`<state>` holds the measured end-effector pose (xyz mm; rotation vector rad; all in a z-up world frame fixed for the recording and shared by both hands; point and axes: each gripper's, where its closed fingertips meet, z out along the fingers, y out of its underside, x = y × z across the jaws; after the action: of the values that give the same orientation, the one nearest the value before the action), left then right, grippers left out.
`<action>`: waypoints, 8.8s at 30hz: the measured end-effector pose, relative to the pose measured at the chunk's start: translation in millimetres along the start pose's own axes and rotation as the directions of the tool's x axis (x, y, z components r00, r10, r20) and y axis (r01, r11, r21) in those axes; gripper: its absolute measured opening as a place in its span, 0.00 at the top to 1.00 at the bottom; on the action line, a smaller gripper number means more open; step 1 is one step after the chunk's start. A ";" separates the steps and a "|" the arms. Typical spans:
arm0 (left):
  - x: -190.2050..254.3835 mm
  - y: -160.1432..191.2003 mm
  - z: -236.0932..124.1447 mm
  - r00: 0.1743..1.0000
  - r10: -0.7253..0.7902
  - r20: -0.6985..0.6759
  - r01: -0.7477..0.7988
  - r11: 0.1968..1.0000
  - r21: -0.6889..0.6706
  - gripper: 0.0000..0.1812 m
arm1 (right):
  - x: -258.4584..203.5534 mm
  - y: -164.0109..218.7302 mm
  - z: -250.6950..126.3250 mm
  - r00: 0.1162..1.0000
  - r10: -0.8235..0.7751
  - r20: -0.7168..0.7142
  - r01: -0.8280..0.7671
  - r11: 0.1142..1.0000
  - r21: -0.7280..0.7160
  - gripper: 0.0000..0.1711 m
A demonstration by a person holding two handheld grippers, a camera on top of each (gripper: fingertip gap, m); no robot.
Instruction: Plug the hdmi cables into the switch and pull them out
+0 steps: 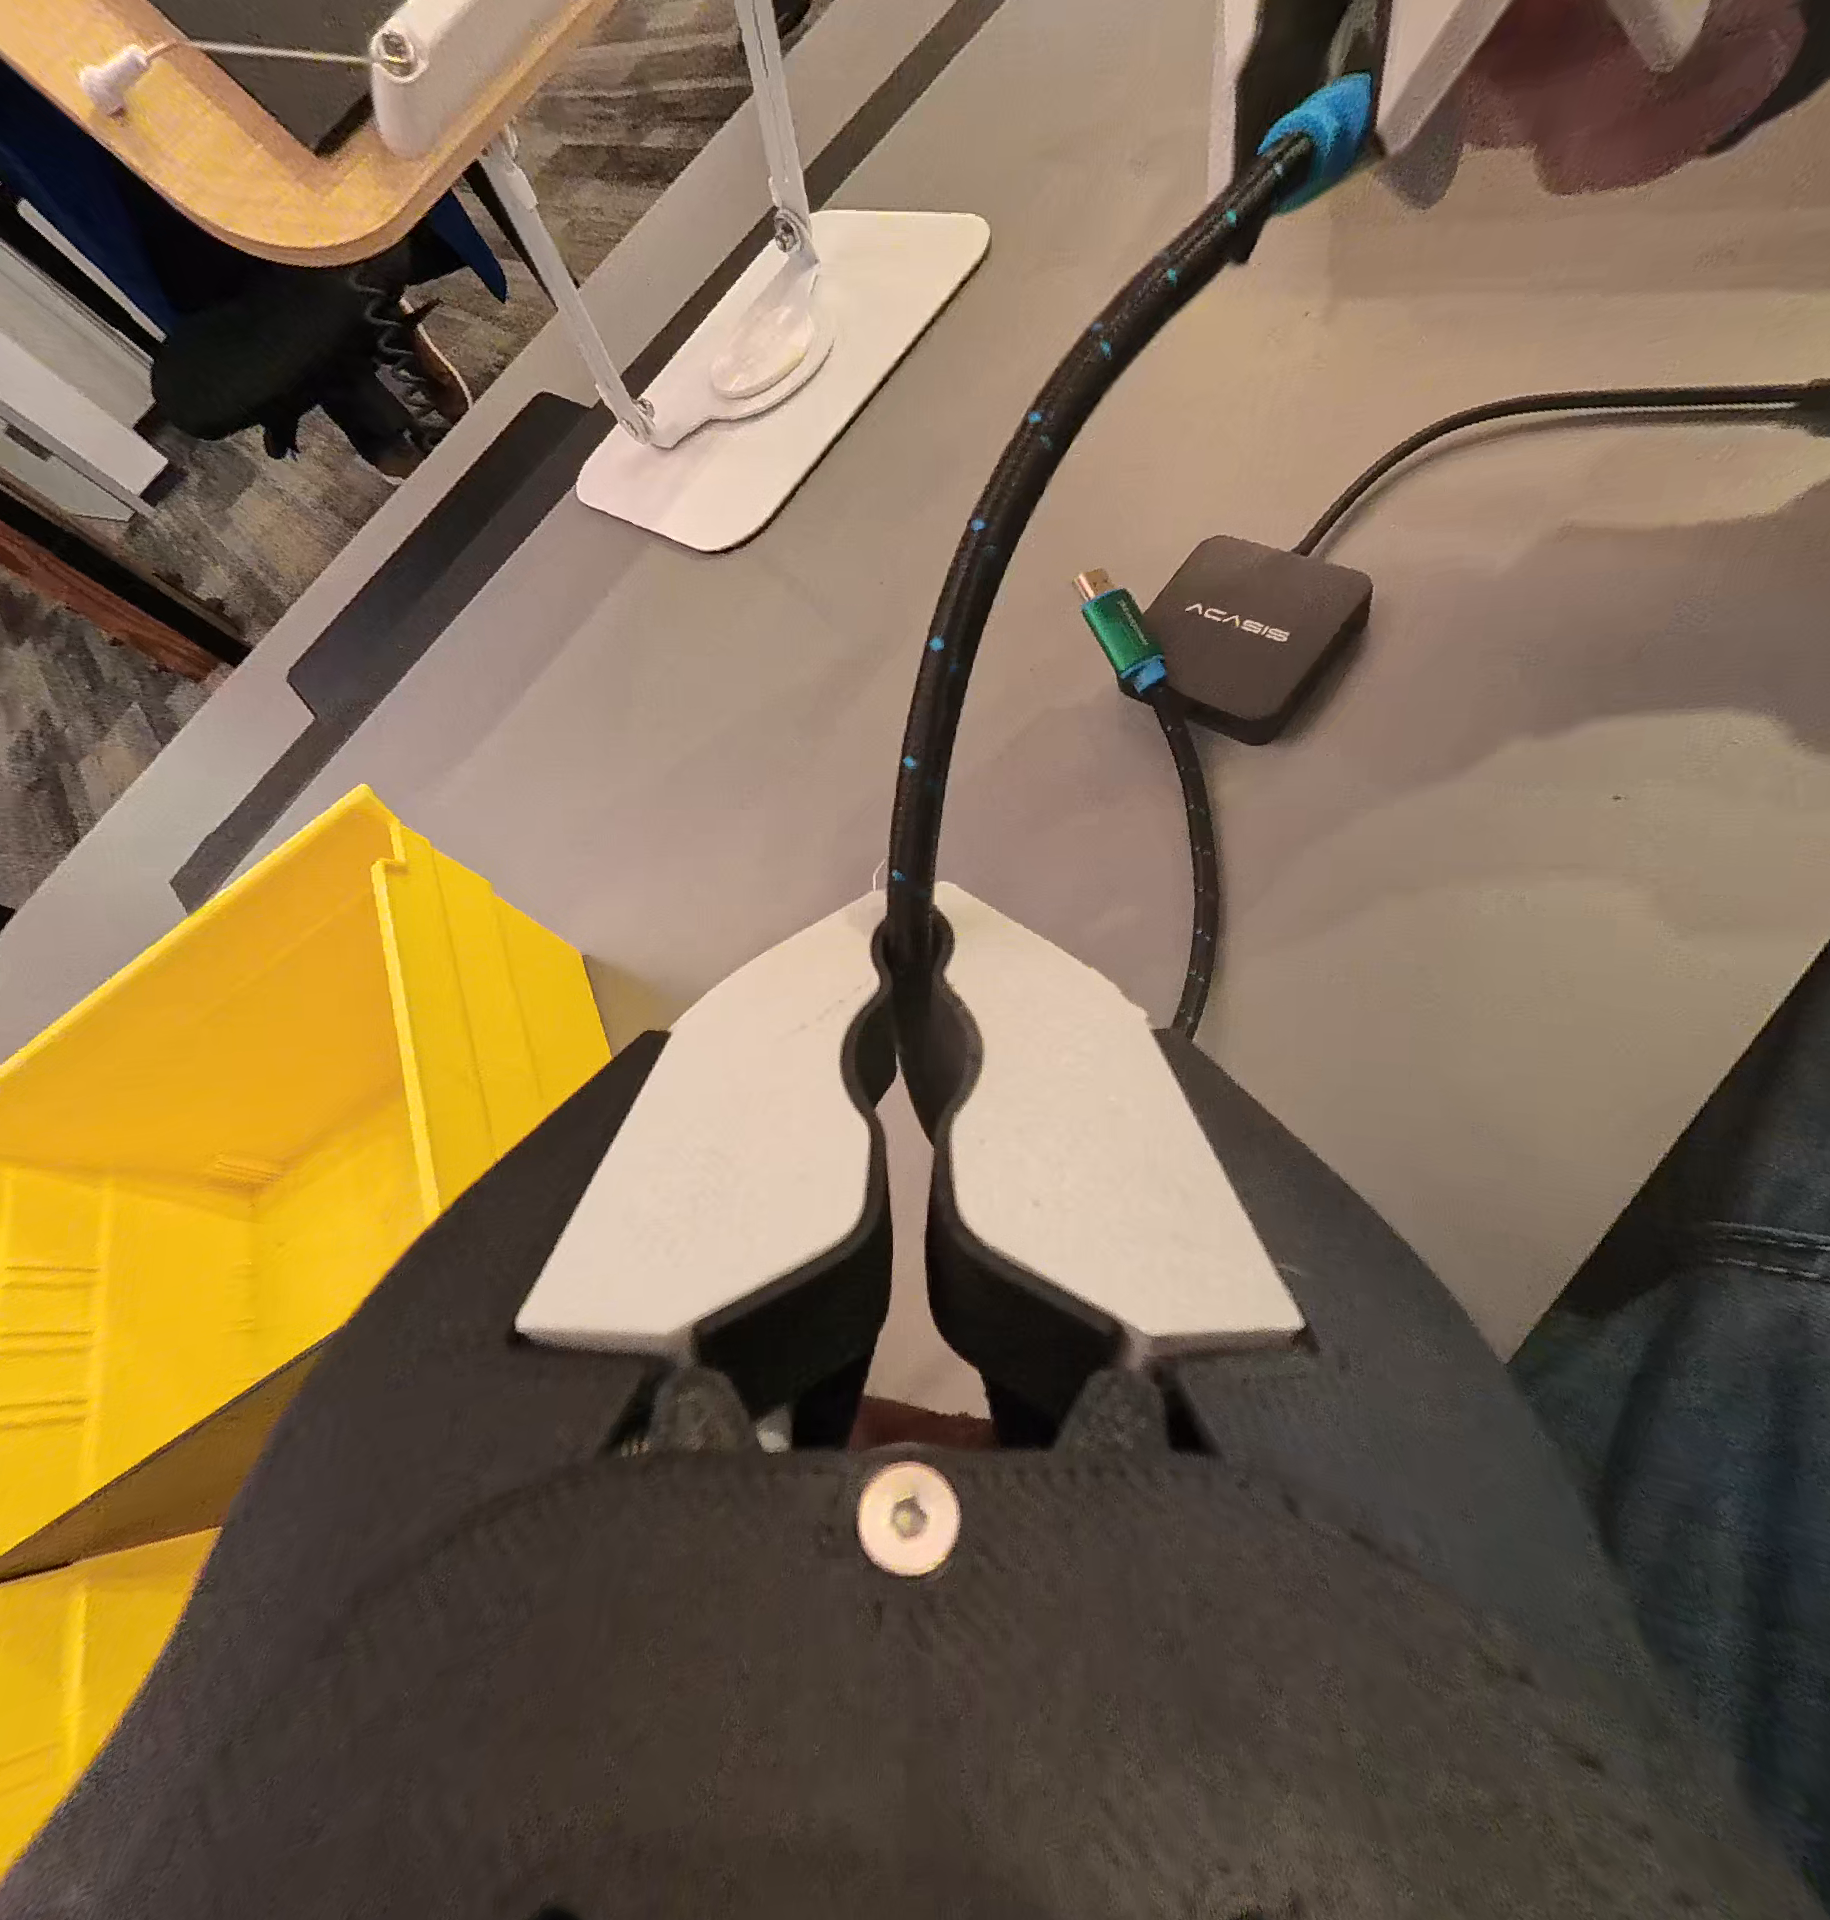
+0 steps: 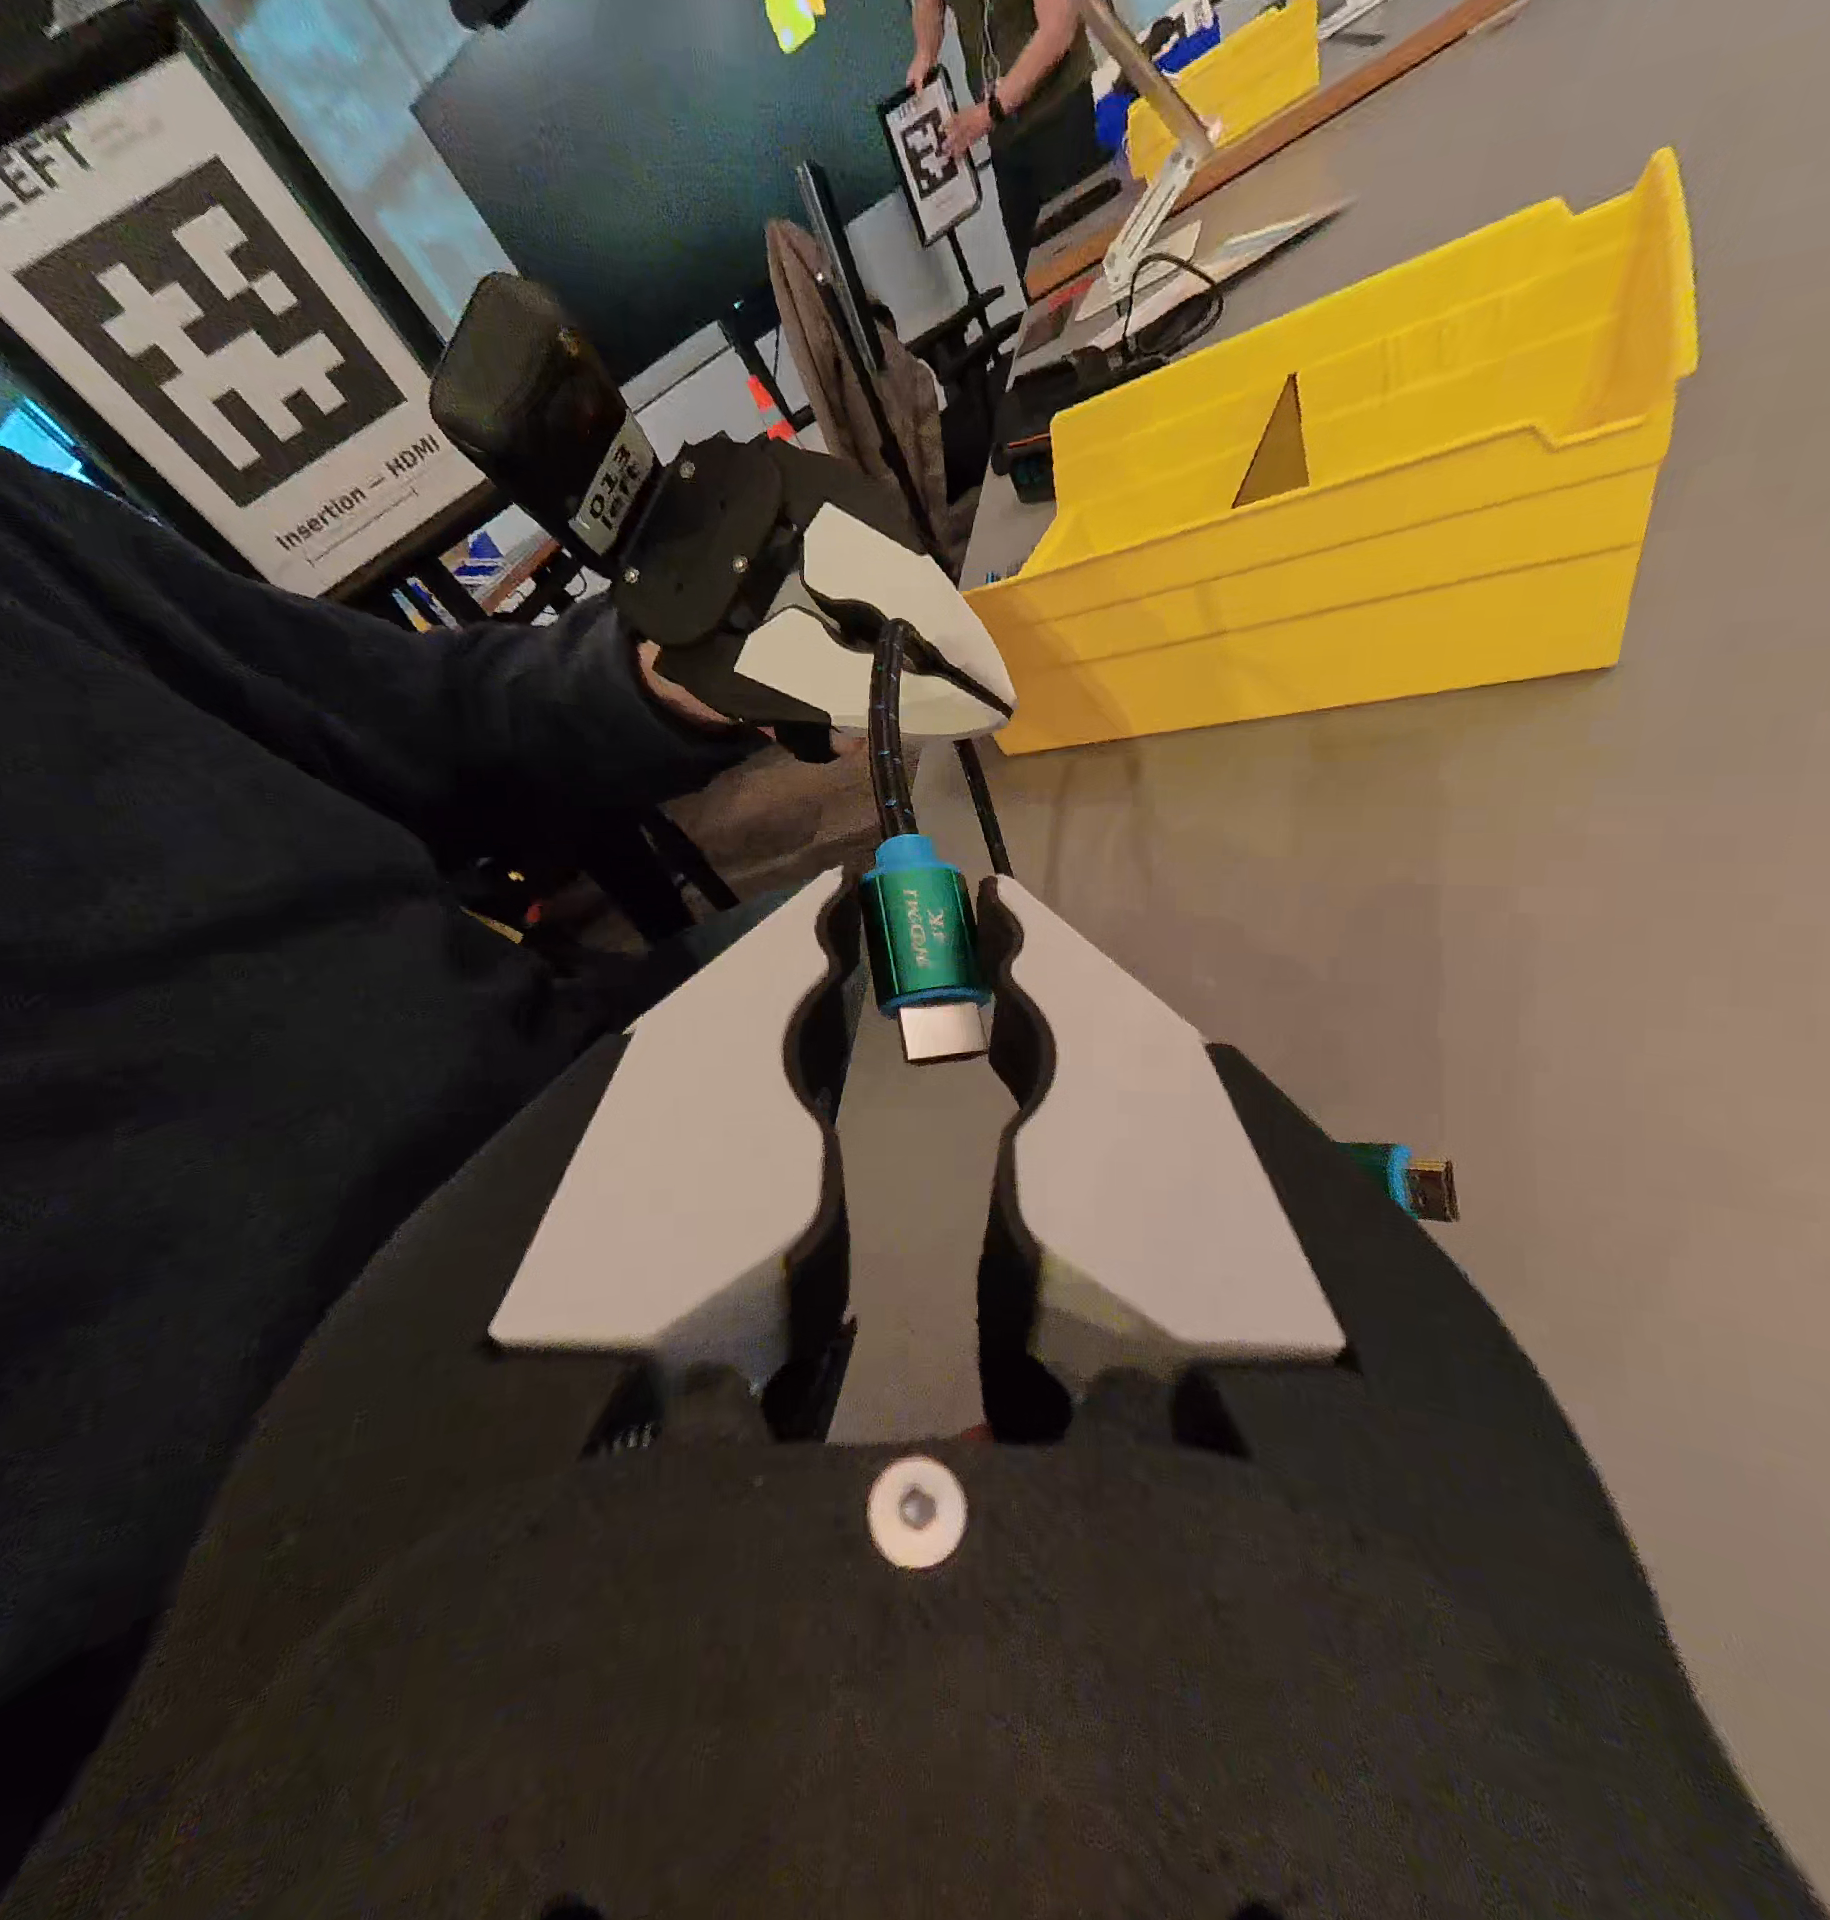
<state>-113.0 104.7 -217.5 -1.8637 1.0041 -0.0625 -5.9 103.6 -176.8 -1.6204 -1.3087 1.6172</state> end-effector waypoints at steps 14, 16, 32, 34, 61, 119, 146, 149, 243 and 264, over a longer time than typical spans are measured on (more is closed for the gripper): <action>8.1 -25.8 -35.4 0.968 -0.167 -0.188 0.192 0.973 0.128 0.85 | 7.9 -3.1 1.6 0.987 -0.137 -0.085 0.137 0.991 -0.006 0.89; 37.9 -36.8 -49.5 0.931 -0.160 -0.328 0.215 0.966 0.140 0.85 | 6.8 -6.3 0.9 0.983 -0.161 -0.091 0.163 0.986 0.014 0.89; 67.9 -96.5 13.4 0.656 -0.523 -0.544 0.749 0.539 0.385 0.73 | -21.5 -6.1 6.2 0.914 -0.385 -0.127 0.387 0.922 -0.011 0.89; 62.5 -102.7 10.0 0.655 -0.503 -0.564 0.751 0.513 0.415 0.74 | -25.7 -5.9 7.2 0.905 -0.408 -0.118 0.409 0.912 -0.017 0.89; 57.5 -117.9 3.8 0.731 -0.356 -0.582 0.651 0.619 0.440 0.95 | -22.6 -5.5 6.1 0.952 -0.300 -0.062 0.300 0.954 -0.016 0.84; 82.0 -121.7 -0.4 0.861 0.014 -0.509 0.294 0.802 0.519 0.99 | -41.6 5.7 -12.8 0.946 -0.305 0.108 0.320 0.833 -0.452 0.89; 64.3 -161.8 -0.1 0.761 -0.091 -0.642 0.523 0.671 0.525 0.95 | -34.7 8.6 -38.8 0.947 -0.311 0.087 0.309 0.800 -0.515 0.89; 73.5 -156.1 6.7 0.798 -0.023 -0.602 0.421 0.737 0.529 0.93 | -33.6 13.7 -43.6 0.945 -0.316 0.084 0.308 0.774 -0.553 0.90; 64.0 -167.8 1.7 0.772 -0.077 -0.631 0.504 0.679 0.534 0.92 | -40.5 -26.6 -38.0 0.969 -0.226 -0.098 0.223 0.974 -0.042 0.89; 75.9 -166.4 6.1 0.791 -0.034 -0.611 0.423 0.751 0.506 0.89 | -43.8 -20.9 -38.6 0.962 -0.256 -0.097 0.243 0.962 -0.127 0.90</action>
<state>40.9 88.8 -119.8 -1.3333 0.9541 -1.0580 32.1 84.7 -131.6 -1.5158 -1.5020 1.3039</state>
